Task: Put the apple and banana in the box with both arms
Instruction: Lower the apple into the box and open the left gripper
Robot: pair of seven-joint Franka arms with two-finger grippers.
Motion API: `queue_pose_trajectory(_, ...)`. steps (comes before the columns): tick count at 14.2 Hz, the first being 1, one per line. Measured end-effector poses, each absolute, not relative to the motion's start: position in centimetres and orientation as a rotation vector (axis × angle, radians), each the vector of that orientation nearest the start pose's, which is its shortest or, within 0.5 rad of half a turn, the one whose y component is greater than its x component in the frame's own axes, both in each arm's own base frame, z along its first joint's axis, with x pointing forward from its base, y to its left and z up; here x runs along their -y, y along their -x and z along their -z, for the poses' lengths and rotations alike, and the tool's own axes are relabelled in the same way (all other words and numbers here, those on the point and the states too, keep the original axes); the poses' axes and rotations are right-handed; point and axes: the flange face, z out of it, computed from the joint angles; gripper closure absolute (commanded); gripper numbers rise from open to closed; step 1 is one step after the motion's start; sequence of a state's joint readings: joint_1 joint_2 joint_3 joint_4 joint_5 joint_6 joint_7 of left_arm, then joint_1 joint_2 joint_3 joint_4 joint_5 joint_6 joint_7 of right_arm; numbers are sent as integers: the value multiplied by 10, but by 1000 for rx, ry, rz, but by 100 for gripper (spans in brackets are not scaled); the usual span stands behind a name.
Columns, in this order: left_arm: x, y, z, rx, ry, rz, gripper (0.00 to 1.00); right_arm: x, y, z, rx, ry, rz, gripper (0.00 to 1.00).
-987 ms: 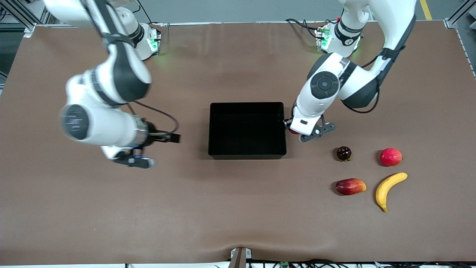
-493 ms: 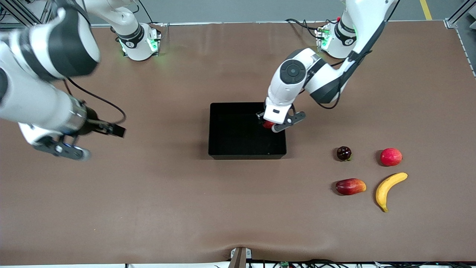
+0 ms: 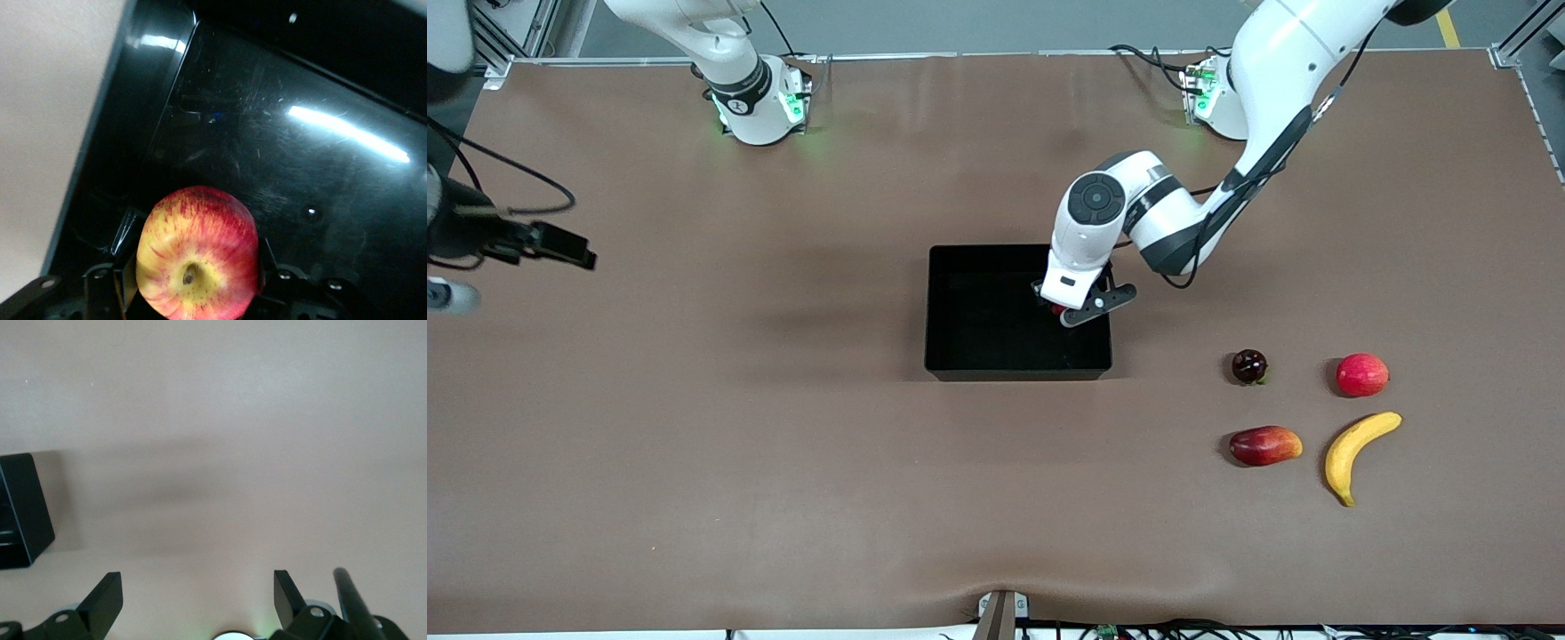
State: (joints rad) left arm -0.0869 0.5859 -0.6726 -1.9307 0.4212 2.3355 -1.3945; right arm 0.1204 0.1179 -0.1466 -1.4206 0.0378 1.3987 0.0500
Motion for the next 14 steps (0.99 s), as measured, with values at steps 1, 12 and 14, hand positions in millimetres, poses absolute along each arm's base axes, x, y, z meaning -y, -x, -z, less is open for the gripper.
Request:
queue_pose_trajectory(1,407,-464,-229,631,3082,-95,91,7,-562,-619,-85,3115,-211,0)
queue_pose_trajectory(12,404,-491,-261,626,3086,28,0,15,-539,-640,-29,3125,-128,0)
queue_pose_trajectory(14,388,-518,-306,627,3044,105,0,15,-539,-644,-27,3125,-112,0)
